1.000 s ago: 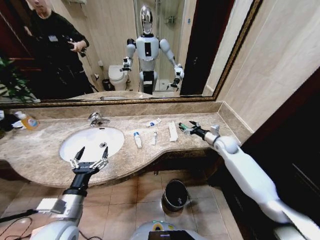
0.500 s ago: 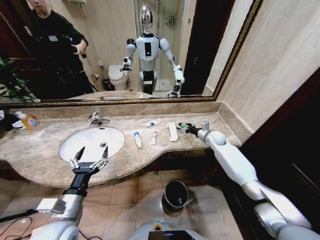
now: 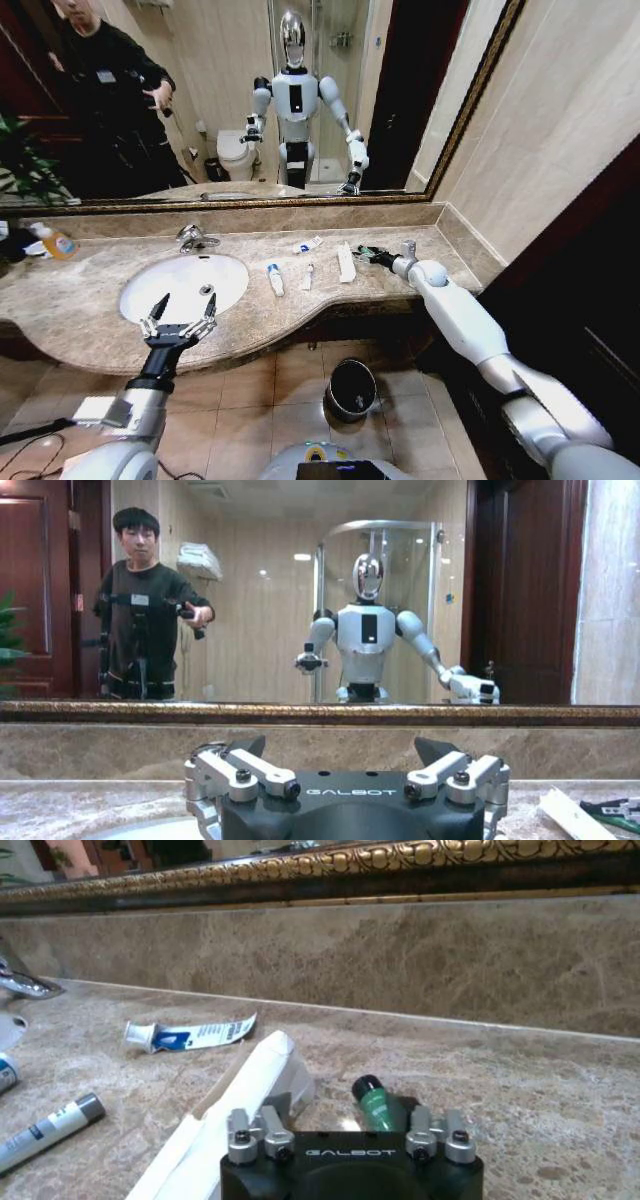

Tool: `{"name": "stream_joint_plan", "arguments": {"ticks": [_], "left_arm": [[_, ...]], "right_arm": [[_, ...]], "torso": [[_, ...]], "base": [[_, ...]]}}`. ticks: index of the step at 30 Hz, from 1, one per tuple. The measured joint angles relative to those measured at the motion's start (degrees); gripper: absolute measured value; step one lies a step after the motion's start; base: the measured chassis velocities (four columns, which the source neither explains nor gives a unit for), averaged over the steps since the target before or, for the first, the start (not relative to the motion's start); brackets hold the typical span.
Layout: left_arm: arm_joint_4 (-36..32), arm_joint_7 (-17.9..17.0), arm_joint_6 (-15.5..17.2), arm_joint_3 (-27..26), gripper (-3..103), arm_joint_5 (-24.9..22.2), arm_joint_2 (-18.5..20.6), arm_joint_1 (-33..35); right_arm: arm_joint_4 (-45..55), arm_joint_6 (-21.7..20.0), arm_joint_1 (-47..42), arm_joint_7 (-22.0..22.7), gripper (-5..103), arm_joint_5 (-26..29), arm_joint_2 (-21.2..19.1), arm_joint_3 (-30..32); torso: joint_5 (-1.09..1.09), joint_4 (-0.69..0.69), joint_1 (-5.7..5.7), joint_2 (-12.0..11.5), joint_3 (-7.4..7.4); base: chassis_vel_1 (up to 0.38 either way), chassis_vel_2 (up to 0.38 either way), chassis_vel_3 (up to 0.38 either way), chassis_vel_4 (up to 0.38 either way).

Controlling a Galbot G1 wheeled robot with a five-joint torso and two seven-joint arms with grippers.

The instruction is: Pick up the trash from the sink and place it in the trash bin.

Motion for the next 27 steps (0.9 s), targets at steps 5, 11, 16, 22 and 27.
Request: {"name": "stream_joint_plan", "arguments": {"ticks": [5,11,16,22,27], "left_arm": [[0.0,0.0,0.0,0.0,100,0.0,0.0,0.0],[0.0,0.0,0.0,0.0,100,0.0,0.0,0.0],[0.0,0.0,0.0,0.0,100,0.0,0.0,0.0],[0.0,0.0,0.0,0.0,100,0.0,0.0,0.0],[0.0,0.0,0.0,0.0,100,0.0,0.0,0.0]], "right_arm": [[-0.5,0.7,0.0,0.0,49,-0.4,0.0,-0.1],[-0.5,0.9,-0.1,1.3,33,-0.6,0.2,-0.3],[-0.9,1.3,-0.1,2.2,11,-0.8,0.7,-0.4],[-0.3,1.5,-0.6,3.1,1,-0.7,0.8,-0.1],[2.0,1.5,-1.3,3.8,0,0.4,0.0,0.4]], "torso": [[0.0,0.0,0.0,0.0,0.0],[0.0,0.0,0.0,0.0,0.0],[0.01,0.0,0.0,0.0,0.0],[0.01,0.0,0.0,0.0,0.0],[0.0,0.01,0.0,0.0,0.0]], "base": [[0.0,0.0,0.0,0.0],[0.0,0.0,0.0,0.0],[0.0,0.0,0.0,0.0],[0.0,0.0,0.0,0.0],[0.0,0.0,0.0,0.0]]}}
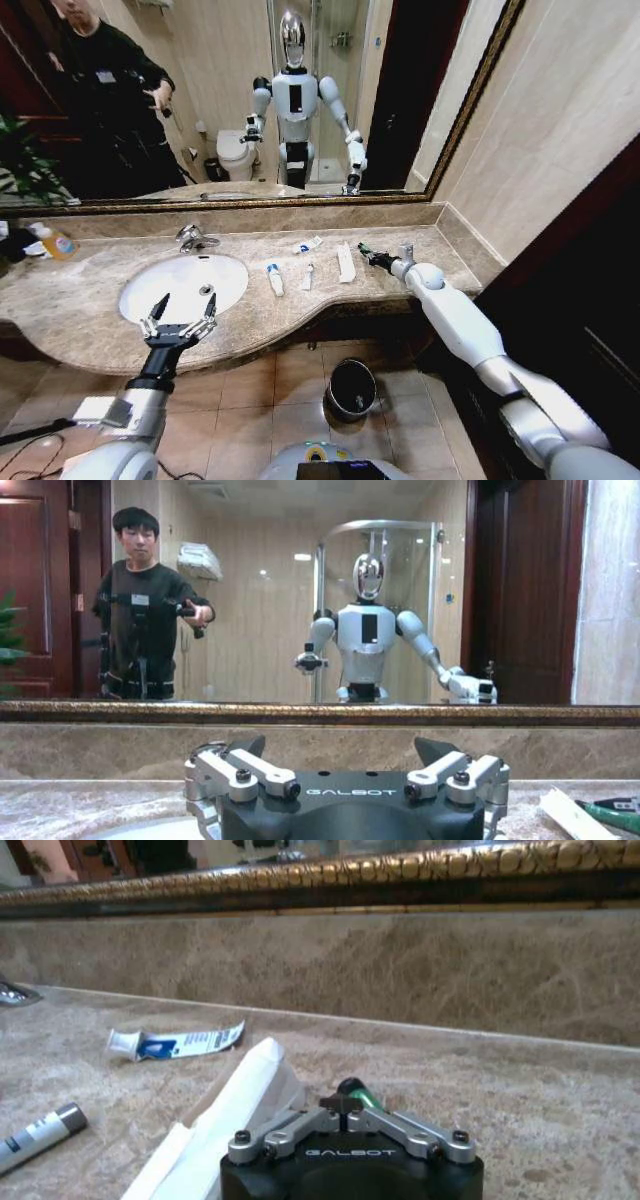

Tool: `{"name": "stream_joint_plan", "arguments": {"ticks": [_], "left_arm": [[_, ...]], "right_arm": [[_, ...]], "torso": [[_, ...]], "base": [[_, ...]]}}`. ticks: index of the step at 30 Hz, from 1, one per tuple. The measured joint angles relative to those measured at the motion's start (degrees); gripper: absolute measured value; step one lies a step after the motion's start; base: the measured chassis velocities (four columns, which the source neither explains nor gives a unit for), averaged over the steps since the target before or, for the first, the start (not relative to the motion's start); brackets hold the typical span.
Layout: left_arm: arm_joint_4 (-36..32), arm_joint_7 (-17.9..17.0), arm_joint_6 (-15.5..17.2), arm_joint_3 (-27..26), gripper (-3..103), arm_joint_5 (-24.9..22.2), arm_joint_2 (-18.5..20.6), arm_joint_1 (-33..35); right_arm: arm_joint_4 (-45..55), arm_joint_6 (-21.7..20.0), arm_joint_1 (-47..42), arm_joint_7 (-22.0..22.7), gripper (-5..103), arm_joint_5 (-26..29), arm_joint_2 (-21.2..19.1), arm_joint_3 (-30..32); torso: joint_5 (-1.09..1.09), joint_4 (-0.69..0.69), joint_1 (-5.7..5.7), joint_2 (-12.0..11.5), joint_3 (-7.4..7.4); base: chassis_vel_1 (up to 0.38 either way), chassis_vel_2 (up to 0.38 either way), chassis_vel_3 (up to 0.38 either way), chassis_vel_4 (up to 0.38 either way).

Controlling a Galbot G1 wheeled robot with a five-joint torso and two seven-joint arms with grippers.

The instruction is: Pick up the trash from the sink and place it in the trash bin.

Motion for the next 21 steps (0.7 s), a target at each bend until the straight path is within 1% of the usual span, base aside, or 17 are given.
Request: {"name": "stream_joint_plan", "arguments": {"ticks": [6,7,9,10,12,15,16,18,19,21], "left_arm": [[0.0,0.0,0.0,0.0,100,0.0,0.0,0.0],[0.0,0.0,0.0,0.0,100,0.0,0.0,0.0],[0.0,0.0,0.0,0.0,100,0.0,0.0,0.0],[0.0,0.0,0.0,0.0,100,0.0,0.0,0.0],[0.0,0.0,0.0,0.0,100,0.0,0.0,0.0],[0.0,0.0,0.0,0.0,100,0.0,0.0,0.0],[0.0,0.0,0.0,0.0,100,0.0,0.0,0.0],[0.0,0.0,0.0,0.0,100,0.0,0.0,0.0],[0.0,0.0,0.0,0.0,100,0.0,0.0,0.0],[0.0,0.0,0.0,0.0,100,0.0,0.0,0.0]], "right_arm": [[-0.1,0.4,0.2,0.1,0,-0.3,-0.7,0.3],[-0.7,0.7,0.4,0.0,5,-0.6,-0.6,0.3],[-1.6,1.5,0.8,-0.1,5,-1.0,-0.6,0.1],[-2.2,1.9,1.1,-0.2,16,-1.2,-0.5,0.0],[-2.6,2.1,1.3,-0.3,16,-1.3,-0.5,0.0],[-4.5,2.2,2.1,-0.9,32,-1.6,-0.1,-0.1],[-4.5,2.2,2.1,-0.9,32,-1.6,-0.1,-0.1],[-4.9,2.2,2.2,-1.3,43,-1.6,0.0,-0.2],[-4.9,2.2,2.2,-1.4,43,-1.6,0.0,-0.2],[-5.0,2.1,2.2,-1.6,54,-1.6,0.2,-0.3]], "torso": [[0.01,0.0,0.0,0.0,0.0],[0.01,0.0,0.0,0.0,0.0],[0.0,0.0,0.0,0.0,0.0],[0.01,0.0,0.0,0.0,0.0],[0.01,0.0,0.0,0.0,0.0],[0.0,0.0,0.0,0.0,0.0],[0.0,0.0,0.0,0.0,0.0],[0.01,0.0,0.0,0.0,0.0],[0.01,0.0,0.0,0.0,0.0],[0.01,0.0,0.0,0.0,0.0]], "base": [[0.0,0.0,0.0,0.0],[0.0,0.0,0.0,0.0],[0.0,0.0,0.0,0.0],[0.0,0.0,0.0,0.0],[0.0,0.0,0.0,0.0],[0.0,0.0,0.0,0.0],[0.0,0.0,0.0,0.0],[0.0,0.0,0.0,0.0],[0.0,0.0,0.0,0.0],[0.0,0.0,0.0,0.0]]}}
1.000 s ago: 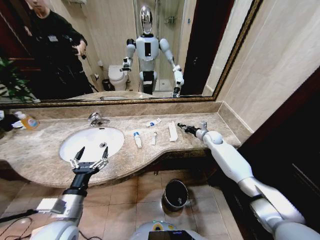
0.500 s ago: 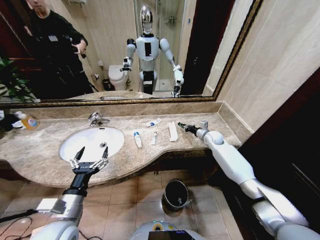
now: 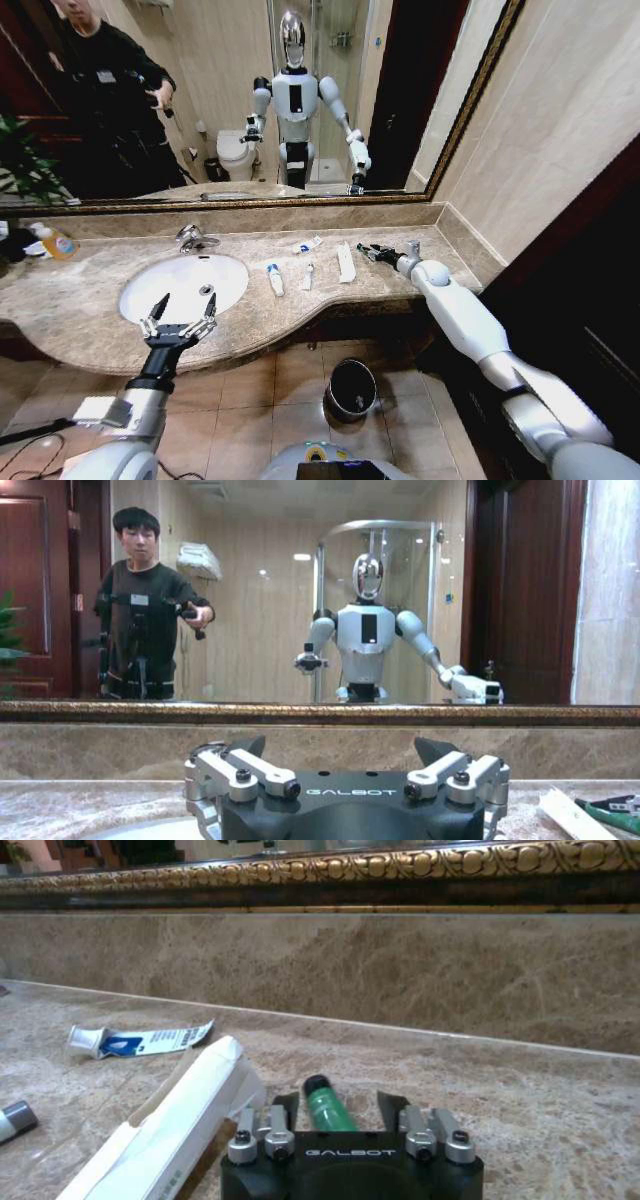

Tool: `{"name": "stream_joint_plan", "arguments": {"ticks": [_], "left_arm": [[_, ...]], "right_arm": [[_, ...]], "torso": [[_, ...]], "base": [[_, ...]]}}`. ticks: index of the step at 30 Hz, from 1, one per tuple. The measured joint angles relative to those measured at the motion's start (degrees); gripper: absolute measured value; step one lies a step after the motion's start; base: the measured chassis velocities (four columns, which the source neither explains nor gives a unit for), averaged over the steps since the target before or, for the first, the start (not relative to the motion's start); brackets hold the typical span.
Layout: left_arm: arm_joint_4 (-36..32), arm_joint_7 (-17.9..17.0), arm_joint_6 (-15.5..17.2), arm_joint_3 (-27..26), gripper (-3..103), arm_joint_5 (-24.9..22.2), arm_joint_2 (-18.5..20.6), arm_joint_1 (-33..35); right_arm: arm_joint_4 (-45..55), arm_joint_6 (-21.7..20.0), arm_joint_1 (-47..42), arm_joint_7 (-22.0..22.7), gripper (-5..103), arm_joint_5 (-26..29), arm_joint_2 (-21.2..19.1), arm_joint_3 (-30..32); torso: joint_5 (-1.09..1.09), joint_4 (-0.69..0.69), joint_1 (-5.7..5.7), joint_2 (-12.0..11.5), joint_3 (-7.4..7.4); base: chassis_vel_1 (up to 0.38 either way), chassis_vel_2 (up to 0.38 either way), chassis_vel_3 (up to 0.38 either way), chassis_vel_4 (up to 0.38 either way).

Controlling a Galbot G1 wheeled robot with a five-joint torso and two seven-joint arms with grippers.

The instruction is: Pick up the trash from the sink and place it in the trash bin.

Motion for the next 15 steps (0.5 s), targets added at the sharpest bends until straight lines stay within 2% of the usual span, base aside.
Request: {"name": "stream_joint_plan", "arguments": {"ticks": [1,4,5,7,8,11,15], "left_arm": [[0.0,0.0,0.0,0.0,100,0.0,0.0,0.0],[0.0,0.0,0.0,0.0,100,0.0,0.0,0.0],[0.0,0.0,0.0,0.0,100,0.0,0.0,0.0],[0.0,0.0,0.0,0.0,100,0.0,0.0,0.0],[0.0,0.0,0.0,0.0,100,0.0,0.0,0.0],[0.0,0.0,0.0,0.0,100,0.0,0.0,0.0],[0.0,0.0,0.0,0.0,100,0.0,0.0,0.0]], "right_arm": [[0.0,0.0,0.0,0.0,54,0.0,0.0,0.0],[-0.3,-0.4,0.1,0.0,70,0.0,0.7,0.0],[-0.3,-0.4,0.1,0.0,70,0.0,0.7,0.0],[-0.6,-0.5,0.2,0.0,81,-0.3,1.0,-0.2],[-0.6,-0.5,0.2,0.0,81,-0.3,1.0,-0.2],[-1.2,-0.9,0.4,0.2,96,-0.5,1.5,-0.2],[-1.5,-1.0,0.5,0.0,100,-0.5,1.6,-0.2]], "torso": [[0.0,0.0,0.0,0.0,0.0],[0.0,0.01,0.0,0.0,0.0],[0.0,0.01,0.0,0.0,0.0],[0.0,0.0,0.0,0.0,0.0],[0.0,0.0,0.0,0.0,0.0],[0.0,0.0,0.0,0.0,0.0],[0.0,0.0,0.0,0.0,0.0]], "base": [[0.0,0.0,0.0,0.0],[0.0,0.0,0.0,0.0],[0.0,0.0,0.0,0.0],[0.0,0.0,0.0,0.0],[0.0,0.0,0.0,0.0],[0.0,0.0,0.0,0.0],[0.0,0.0,0.0,0.0]]}}
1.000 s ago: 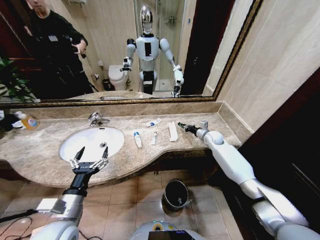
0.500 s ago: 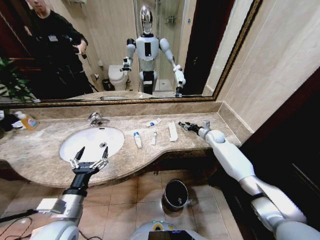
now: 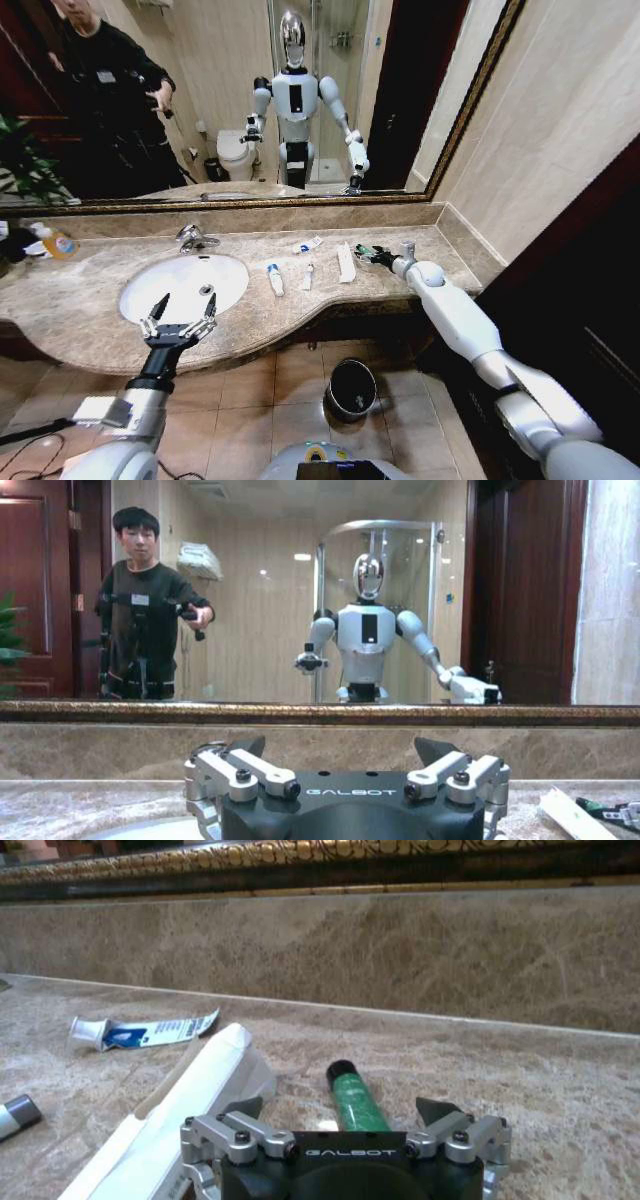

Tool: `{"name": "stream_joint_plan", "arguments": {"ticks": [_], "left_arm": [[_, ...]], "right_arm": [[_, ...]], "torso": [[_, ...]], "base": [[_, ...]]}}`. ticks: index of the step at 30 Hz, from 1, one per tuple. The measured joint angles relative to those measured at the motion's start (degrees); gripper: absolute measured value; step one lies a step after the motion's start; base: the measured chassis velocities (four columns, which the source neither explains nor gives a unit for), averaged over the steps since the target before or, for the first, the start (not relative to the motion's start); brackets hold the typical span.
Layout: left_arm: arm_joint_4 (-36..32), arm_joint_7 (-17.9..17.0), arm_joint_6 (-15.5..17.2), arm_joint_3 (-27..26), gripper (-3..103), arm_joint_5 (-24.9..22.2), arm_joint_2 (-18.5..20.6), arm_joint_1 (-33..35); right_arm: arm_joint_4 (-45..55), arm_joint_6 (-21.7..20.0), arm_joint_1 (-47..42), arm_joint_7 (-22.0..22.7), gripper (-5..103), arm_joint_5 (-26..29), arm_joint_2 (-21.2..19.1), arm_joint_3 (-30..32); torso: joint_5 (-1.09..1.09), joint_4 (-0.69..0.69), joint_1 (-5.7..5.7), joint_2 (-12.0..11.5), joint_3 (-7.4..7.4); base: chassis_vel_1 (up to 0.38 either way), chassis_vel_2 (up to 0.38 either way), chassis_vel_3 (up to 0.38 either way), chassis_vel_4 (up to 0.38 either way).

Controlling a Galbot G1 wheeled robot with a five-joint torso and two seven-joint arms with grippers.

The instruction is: Pick up the trash from the sink and place it in the trash bin.

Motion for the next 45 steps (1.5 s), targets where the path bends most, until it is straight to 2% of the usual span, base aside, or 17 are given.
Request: {"name": "stream_joint_plan", "arguments": {"ticks": [2,6,8,11,12,15,17,19,22,23,25,28,30,38,41,44,45], "left_arm": [[0.0,0.0,0.0,0.0,100,0.0,0.0,0.0],[0.0,0.0,0.0,0.0,100,0.0,0.0,0.0],[0.0,0.0,0.0,0.0,100,0.0,0.0,0.0],[0.0,0.0,0.0,0.0,100,0.0,0.0,0.0],[0.0,0.0,0.0,0.0,100,0.0,0.0,0.0],[0.0,0.0,0.0,0.0,100,0.0,0.0,0.0],[0.0,0.0,0.0,0.0,100,0.0,0.0,0.0],[0.0,0.0,0.0,0.0,100,0.0,0.0,0.0],[0.0,0.0,0.0,0.0,100,0.0,0.0,0.0],[0.0,0.0,0.0,0.0,100,0.0,0.0,0.0],[0.0,0.0,0.0,0.0,100,0.0,0.0,0.0],[0.0,0.0,0.0,0.0,100,0.0,0.0,0.0],[0.0,0.0,0.0,0.0,100,0.0,0.0,0.0],[0.0,0.0,0.0,0.0,100,0.0,0.0,0.0],[0.0,0.0,0.0,0.0,100,0.0,0.0,0.0],[0.0,0.0,0.0,0.0,100,0.0,0.0,0.0],[0.0,0.0,0.0,0.0,100,0.0,0.0,0.0]], "right_arm": [[0.0,-0.1,0.0,0.0,103,0.0,0.0,0.0],[-0.1,-0.5,-0.1,-0.5,85,0.1,0.2,0.0],[0.0,-0.8,-0.1,-0.6,85,0.1,0.2,0.0],[0.4,-1.4,-0.2,-0.6,67,0.1,0.2,0.0],[0.4,-1.4,-0.2,-0.6,67,0.1,0.2,0.0],[0.5,-1.4,-0.2,-0.3,51,0.5,0.2,-0.1],[0.7,-1.2,-0.2,-0.1,51,0.8,0.1,-0.2],[1.8,-1.2,-0.5,0.0,40,1.5,-0.3,-0.2],[2.8,-1.2,-1.0,0.1,35,2.1,-0.7,-0.1],[4.5,-1.2,-1.9,0.8,24,2.8,-1.2,0.0],[5.5,-1.2,-2.4,1.2,24,3.3,-1.6,0.1],[9.2,-1.2,-4.7,2.8,8,4.7,-2.6,0.8],[9.8,-1.2,-5.0,3.1,3,5.0,-2.7,0.9],[14.4,-2.2,-7.5,5.4,-3,6.4,-4.4,2.4],[13.8,-2.2,-7.5,5.9,12,6.0,-3.8,2.7],[13.4,-2.2,-7.4,6.1,17,5.9,-3.3,2.7],[13.2,-2.1,-7.4,6.2,22,5.7,-3.0,2.7]], "torso": [[0.0,0.0,0.0,0.0,0.0],[0.0,0.0,0.0,0.0,0.0],[0.0,0.0,0.0,0.0,0.0],[0.0,0.0,0.0,0.0,0.0],[0.0,0.0,0.0,0.0,0.0],[0.0,0.0,0.0,0.0,0.0],[0.0,0.0,0.0,0.0,0.0],[-0.01,0.0,0.0,0.0,0.0],[0.0,0.0,0.0,0.0,0.0],[0.01,0.0,0.0,0.0,0.0],[0.01,0.0,0.0,0.0,0.0],[0.0,0.0,0.0,0.0,0.0],[0.01,0.0,0.0,0.0,0.0],[0.0,-0.01,0.0,0.0,0.0],[0.0,-0.01,0.0,0.0,0.0],[0.0,0.0,0.0,0.0,0.0],[0.0,0.0,0.0,0.0,0.0]], "base": [[0.0,0.0,0.0,0.0],[0.0,0.0,0.0,0.0],[0.0,0.0,0.0,0.0],[0.0,0.0,0.0,0.0],[0.0,0.0,0.0,0.0],[0.0,0.0,0.0,0.0],[0.0,0.0,0.0,0.0],[0.0,0.0,0.0,0.0],[0.0,0.0,0.0,0.0],[0.0,0.0,0.0,0.0],[0.0,0.0,0.0,0.0],[0.0,0.0,0.0,0.0],[0.0,0.0,0.0,0.0],[0.0,0.0,0.0,0.0],[0.0,0.0,0.0,0.0],[0.0,0.0,0.0,0.0],[0.0,0.0,0.0,0.0]]}}
